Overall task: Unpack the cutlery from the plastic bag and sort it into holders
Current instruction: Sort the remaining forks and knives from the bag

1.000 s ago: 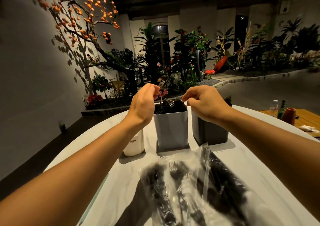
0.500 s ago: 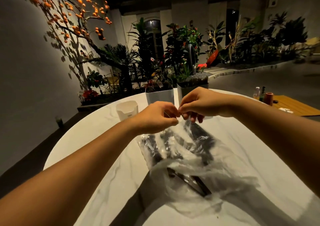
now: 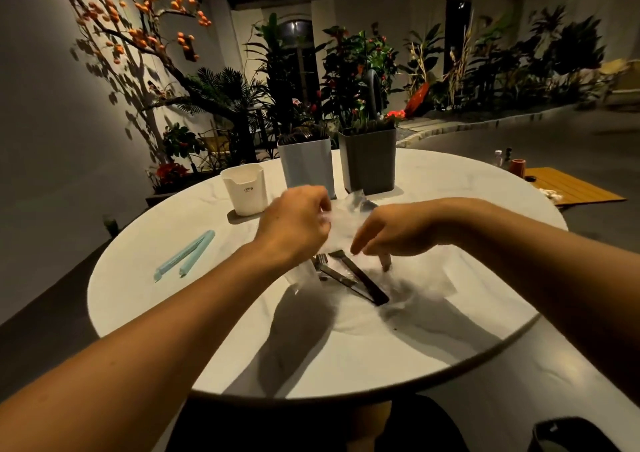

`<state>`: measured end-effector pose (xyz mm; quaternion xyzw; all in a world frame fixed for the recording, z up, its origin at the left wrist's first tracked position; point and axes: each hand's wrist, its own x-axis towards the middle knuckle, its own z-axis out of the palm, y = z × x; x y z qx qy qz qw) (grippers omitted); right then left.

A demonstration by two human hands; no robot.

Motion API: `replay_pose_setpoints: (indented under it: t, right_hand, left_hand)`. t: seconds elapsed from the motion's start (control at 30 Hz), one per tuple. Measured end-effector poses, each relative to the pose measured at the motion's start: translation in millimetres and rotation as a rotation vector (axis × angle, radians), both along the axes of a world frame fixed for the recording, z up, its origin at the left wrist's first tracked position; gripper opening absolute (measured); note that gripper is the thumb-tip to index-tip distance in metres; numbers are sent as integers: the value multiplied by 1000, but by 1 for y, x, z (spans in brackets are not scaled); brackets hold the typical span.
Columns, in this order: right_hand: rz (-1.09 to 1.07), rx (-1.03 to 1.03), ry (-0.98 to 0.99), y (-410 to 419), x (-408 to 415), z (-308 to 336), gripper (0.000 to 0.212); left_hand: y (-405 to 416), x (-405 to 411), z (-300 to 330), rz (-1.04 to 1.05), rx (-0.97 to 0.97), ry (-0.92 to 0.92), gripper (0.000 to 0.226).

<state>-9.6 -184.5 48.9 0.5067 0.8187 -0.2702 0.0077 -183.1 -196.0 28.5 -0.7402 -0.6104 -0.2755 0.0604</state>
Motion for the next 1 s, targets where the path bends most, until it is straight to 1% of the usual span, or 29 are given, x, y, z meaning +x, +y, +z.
replay_pose_setpoints:
  t: [0.07, 0.1, 0.17, 0.2, 0.23, 0.27, 0.3, 0.33, 0.37, 0.4, 0.43, 0.47, 0.53, 0.6, 0.63, 0.67, 0.73, 0.8, 0.87, 0.93, 1.0]
  right_hand:
    - [-6, 281, -80, 2, -1, -5, 43]
    - [-11, 352, -94, 3, 0, -7, 45]
    - [-10, 399, -116, 3, 4, -7, 47]
    - [-11, 402, -137, 4, 6, -7, 47]
    - [-20, 404, -161, 5, 8, -7, 46]
    - [-37, 406, -191, 8, 9, -8, 45]
    - [-50, 407, -229, 12, 11, -9, 41]
    - [-59, 411, -266, 16, 12, -10, 36]
    - [-70, 419, -303, 21, 14, -12, 32]
    - [-86, 428, -335, 25, 16, -15, 29]
    - [-102, 440, -367, 28, 19, -16, 28]
    - [-117, 469, -391, 29, 22, -18, 31]
    - [-116, 580, -434, 32, 30, -24, 40]
    - [-87, 705, -479, 36, 37, -30, 55]
    - [-65, 729, -469, 38, 38, -32, 58]
    - [-57, 701, -407, 40, 37, -33, 55]
    - [-46, 549, -225, 41, 31, -35, 44]
    - [-21, 446, -144, 47, 26, -40, 34]
    - [-69, 436, -139, 60, 26, -47, 28]
    - [-154, 499, -195, 71, 31, -50, 23]
    - [-201, 527, -265, 80, 33, -50, 25]
  left_hand:
    - [-1, -6, 2, 81, 173, -11, 16]
    - [-2, -9, 2, 82, 242, -13, 22]
    - [-4, -11, 0, -42, 389, 18, 38]
    - [-7, -10, 0, -153, 460, 63, 40]
    - [-11, -6, 1, -272, 513, 120, 37]
    - [-15, -1, 0, -384, 509, 188, 32]
    - [-18, 4, -1, -483, 425, 270, 27]
    - [-21, 9, -1, -523, 266, 364, 26]
    - [-19, 12, -3, -493, 79, 445, 29]
    - [-13, 13, -7, -414, -68, 506, 34]
    - [-8, 11, -10, -335, -137, 552, 39]
    - [-3, 9, -13, -272, -130, 588, 45]
    - [5, 5, -17, -177, -13, 648, 63]
    - [11, 7, -20, -151, 80, 609, 80]
    - [14, 8, -20, -149, 113, 590, 85]
    - [17, 10, -21, -143, 127, 574, 88]
    - [24, 13, -23, -140, 112, 527, 97]
    - [32, 13, -25, -151, 107, 453, 104]
    - [42, 14, -27, -162, 121, 428, 106]
    - [52, 14, -26, -154, 131, 448, 109]
    - [64, 15, -26, -166, 118, 421, 112]
